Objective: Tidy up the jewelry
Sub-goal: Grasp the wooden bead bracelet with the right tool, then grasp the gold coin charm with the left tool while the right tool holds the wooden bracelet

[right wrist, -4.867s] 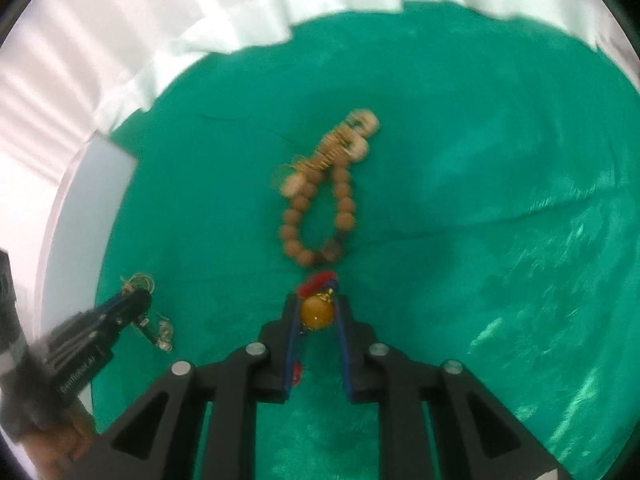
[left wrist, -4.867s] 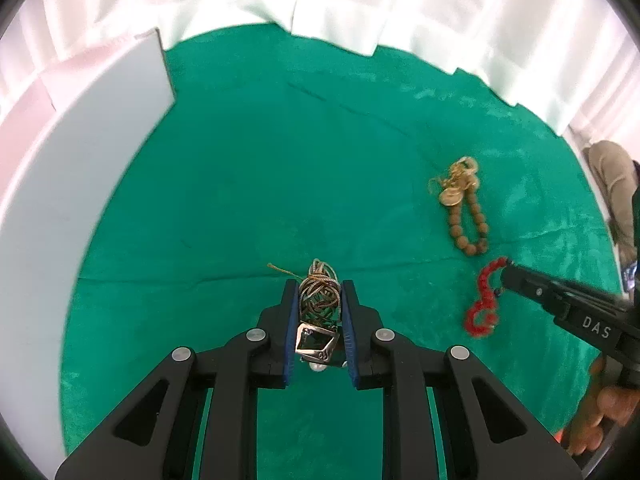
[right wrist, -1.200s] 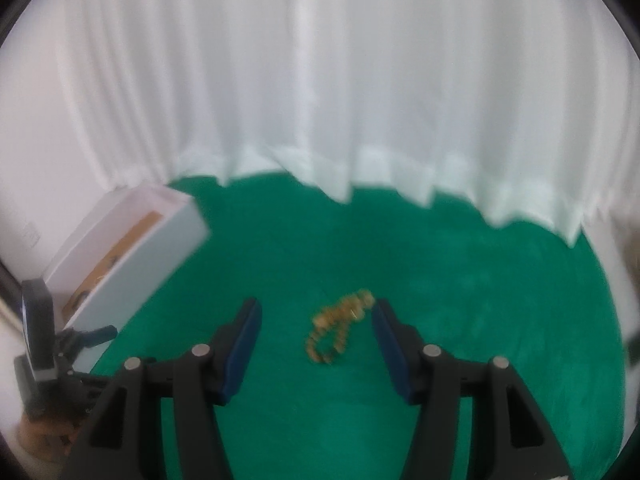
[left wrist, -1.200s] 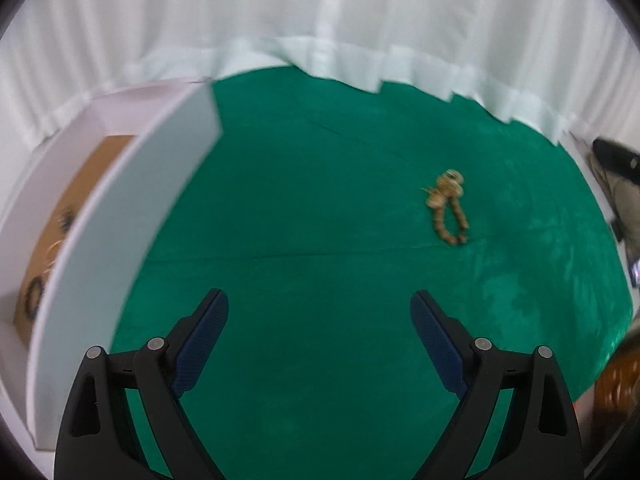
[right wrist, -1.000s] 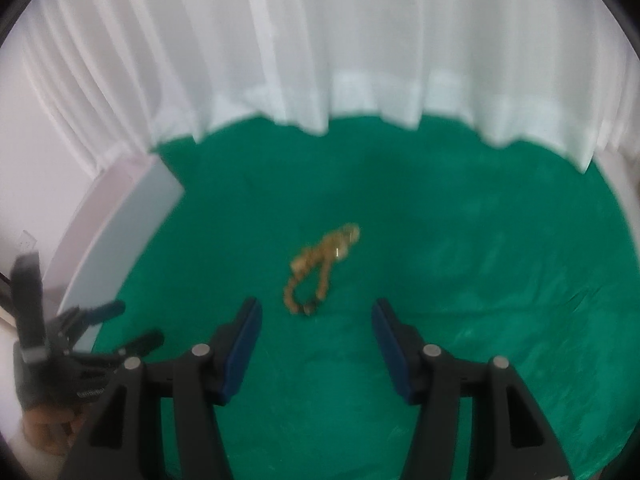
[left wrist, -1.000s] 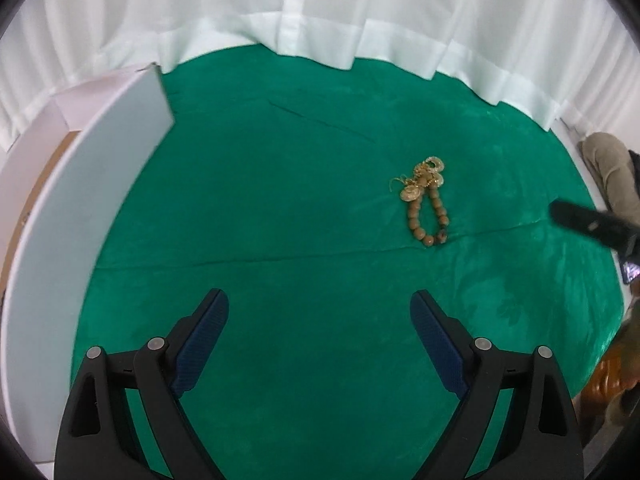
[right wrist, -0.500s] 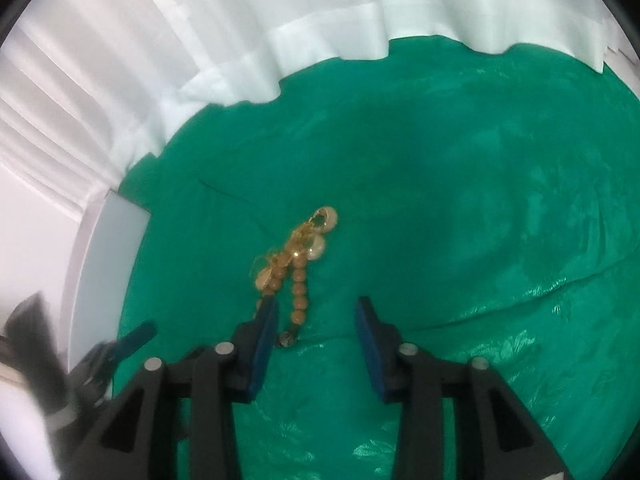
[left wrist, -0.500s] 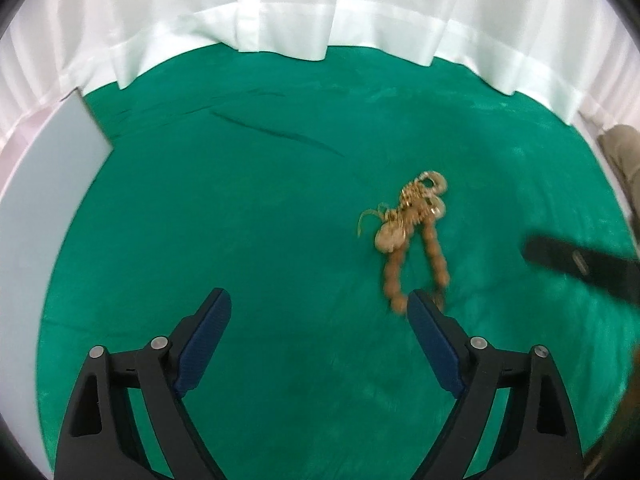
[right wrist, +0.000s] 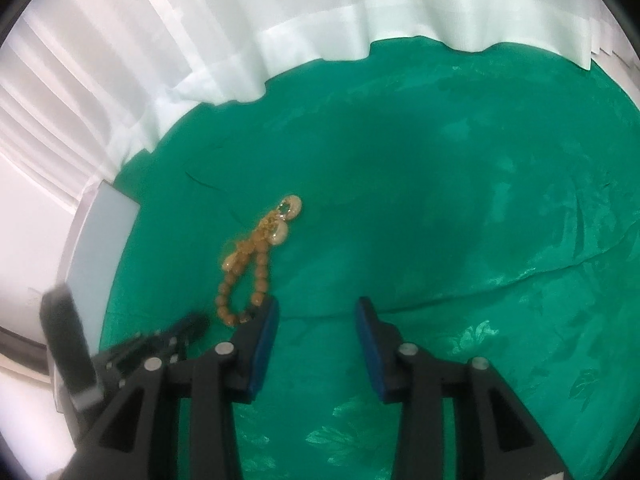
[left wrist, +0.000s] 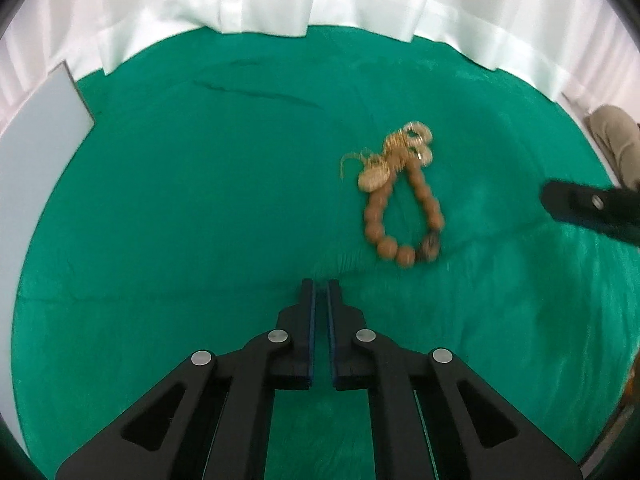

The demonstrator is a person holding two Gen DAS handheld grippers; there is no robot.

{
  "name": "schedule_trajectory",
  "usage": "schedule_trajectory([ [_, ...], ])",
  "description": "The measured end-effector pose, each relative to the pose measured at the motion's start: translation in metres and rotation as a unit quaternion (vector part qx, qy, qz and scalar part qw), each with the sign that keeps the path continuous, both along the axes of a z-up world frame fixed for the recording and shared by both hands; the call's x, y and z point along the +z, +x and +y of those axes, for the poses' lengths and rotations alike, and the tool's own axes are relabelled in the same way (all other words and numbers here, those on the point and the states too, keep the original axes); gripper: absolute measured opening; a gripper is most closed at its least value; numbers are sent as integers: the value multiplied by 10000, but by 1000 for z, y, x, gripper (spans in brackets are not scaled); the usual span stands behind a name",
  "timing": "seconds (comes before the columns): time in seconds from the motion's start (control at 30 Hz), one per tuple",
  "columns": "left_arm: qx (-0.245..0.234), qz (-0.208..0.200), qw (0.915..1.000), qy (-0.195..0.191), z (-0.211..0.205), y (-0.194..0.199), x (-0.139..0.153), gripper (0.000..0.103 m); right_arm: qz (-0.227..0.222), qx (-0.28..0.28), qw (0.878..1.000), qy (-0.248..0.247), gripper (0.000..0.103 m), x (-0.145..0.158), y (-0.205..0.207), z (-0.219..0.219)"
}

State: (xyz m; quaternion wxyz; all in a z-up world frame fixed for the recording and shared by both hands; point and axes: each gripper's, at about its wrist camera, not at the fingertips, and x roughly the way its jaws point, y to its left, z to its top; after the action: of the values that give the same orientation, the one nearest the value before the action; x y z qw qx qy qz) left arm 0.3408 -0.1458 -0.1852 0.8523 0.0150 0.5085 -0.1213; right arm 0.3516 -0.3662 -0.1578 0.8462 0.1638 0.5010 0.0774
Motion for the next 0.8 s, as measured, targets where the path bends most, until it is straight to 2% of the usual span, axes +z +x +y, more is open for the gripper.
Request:
schedule_trajectory([
  [0.13, -95, 244, 9991, -347, 12, -9, 9, 6, 65, 57, 9999, 132, 40, -5, 3, 5],
  [0.2, -42, 224, 9988, -443, 16, -11, 16, 15, 177, 216, 9994, 209, 40, -10, 11, 14],
  [0.27, 51, 147, 9987, -480, 21, -12, 23, 39, 267, 325, 9989, 229, 40, -18, 20, 30],
  [0.33, 141, 10, 9990, -416, 27, -13, 30, 46, 238, 342, 9991, 96, 40, -24, 29, 43],
  [0.47, 244, 14, 9993, -294, 39, -13, 28, 46, 14, 740, 9948, -705, 41, -39, 39, 90],
  [0.5, 253, 17, 9993, -278, 42, -13, 27, 46, -171, 820, 9910, -1041, 39, -38, 35, 99],
  [0.53, 257, 0, 9994, -242, 46, -14, 27, 46, -148, 980, 9855, -1380, 36, -40, 31, 108],
  [0.57, 254, -30, 9995, -199, 48, -14, 26, 46, -161, 1029, 9807, -1655, 16, -40, 22, 112],
  [0.67, 191, -129, 9997, -65, 53, -13, 25, 47, -29, 1004, 9834, -1514, 13, -40, -2, 100],
  [0.8, 25, -51, 10000, -75, 46, -3, 17, 49, 154, 894, 9890, -1165, 14, -40, -39, 69],
])
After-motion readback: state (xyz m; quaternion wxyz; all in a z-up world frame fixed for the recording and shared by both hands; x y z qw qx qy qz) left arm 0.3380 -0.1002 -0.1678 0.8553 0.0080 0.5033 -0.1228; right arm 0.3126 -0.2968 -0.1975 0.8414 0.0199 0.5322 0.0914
